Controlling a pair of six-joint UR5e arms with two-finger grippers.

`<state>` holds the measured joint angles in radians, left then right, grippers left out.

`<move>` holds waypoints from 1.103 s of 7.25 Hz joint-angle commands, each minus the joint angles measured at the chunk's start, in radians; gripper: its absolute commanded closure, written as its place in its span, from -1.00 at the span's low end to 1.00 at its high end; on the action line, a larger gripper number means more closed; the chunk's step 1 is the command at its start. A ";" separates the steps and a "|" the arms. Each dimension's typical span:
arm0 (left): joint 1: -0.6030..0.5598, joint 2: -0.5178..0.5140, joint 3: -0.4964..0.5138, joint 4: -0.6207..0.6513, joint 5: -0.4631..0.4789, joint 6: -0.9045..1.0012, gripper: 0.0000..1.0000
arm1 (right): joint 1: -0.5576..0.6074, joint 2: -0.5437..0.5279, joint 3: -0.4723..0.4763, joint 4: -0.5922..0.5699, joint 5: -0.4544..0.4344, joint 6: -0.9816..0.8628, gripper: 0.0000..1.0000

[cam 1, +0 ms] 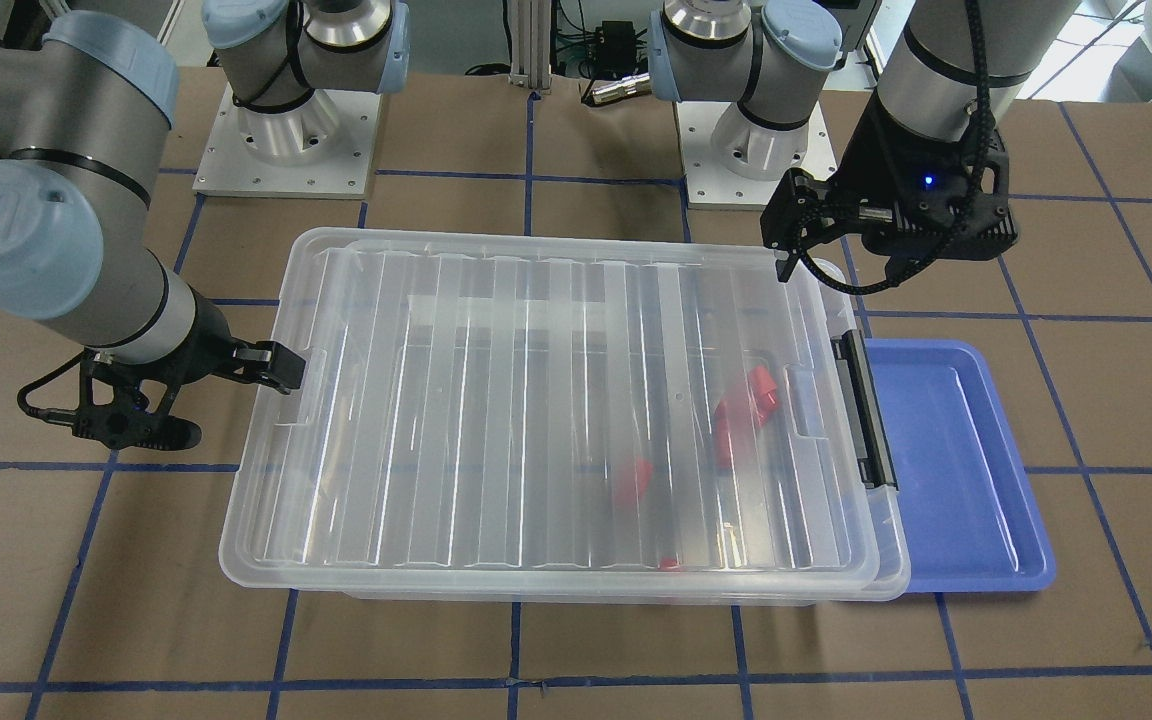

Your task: Place red block in blue tray from box

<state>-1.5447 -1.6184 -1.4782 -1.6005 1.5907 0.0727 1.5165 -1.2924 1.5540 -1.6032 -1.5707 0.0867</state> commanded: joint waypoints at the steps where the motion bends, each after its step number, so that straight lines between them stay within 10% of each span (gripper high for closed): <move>1: 0.000 -0.001 -0.001 0.005 0.000 0.012 -1.00 | -0.005 0.007 0.000 -0.007 -0.015 -0.014 -1.00; 8: -0.003 -0.043 0.073 -0.009 0.000 0.027 -1.00 | -0.143 0.008 -0.008 -0.024 -0.109 -0.190 -1.00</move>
<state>-1.5577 -1.6458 -1.4275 -1.6081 1.5893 0.1000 1.4122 -1.2844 1.5513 -1.6270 -1.6766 -0.0384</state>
